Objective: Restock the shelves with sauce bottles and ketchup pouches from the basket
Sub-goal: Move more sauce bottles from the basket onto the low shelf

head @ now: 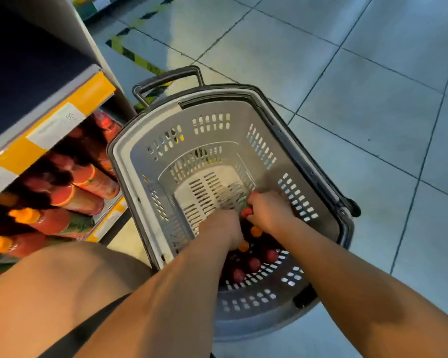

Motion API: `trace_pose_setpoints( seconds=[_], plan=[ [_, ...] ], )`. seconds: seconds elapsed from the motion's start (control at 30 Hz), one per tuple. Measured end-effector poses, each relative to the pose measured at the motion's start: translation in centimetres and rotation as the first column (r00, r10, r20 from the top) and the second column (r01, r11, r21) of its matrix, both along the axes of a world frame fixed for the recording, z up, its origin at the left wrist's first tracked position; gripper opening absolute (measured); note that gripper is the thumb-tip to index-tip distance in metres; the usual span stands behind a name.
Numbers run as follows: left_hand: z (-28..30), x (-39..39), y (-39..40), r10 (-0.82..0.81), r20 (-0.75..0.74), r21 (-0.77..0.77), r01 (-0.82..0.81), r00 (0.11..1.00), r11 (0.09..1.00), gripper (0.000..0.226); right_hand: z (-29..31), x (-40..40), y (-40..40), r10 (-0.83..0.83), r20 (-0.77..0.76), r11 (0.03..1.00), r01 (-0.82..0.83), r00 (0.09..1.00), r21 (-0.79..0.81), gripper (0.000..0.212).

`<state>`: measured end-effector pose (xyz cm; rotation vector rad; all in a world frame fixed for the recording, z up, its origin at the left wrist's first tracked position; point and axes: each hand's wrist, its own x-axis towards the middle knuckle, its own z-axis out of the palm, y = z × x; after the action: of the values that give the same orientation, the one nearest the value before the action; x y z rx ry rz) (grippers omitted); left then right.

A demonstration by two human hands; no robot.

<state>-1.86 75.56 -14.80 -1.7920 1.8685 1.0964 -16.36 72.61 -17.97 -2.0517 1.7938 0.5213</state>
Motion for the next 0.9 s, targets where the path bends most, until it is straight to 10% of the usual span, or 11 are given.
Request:
trace_pose_setpoints(
  seconds=[0.43,0.9],
  plan=[
    [-4.9,-0.5,-1.2,-0.072,-0.019,0.161,0.074,0.997,0.984,0.044,-4.0,1.8,-1.0,0.118,-0.08,0.992,-0.114,0.99,0.053,0.019],
    [-3.0,0.0,-1.6,-0.026,0.004,-0.019,0.026,1.0,0.999,0.029,-4.7,2.0,-1.0,0.077,-0.111,0.997,-0.079,0.991,-0.006,0.015]
  ],
)
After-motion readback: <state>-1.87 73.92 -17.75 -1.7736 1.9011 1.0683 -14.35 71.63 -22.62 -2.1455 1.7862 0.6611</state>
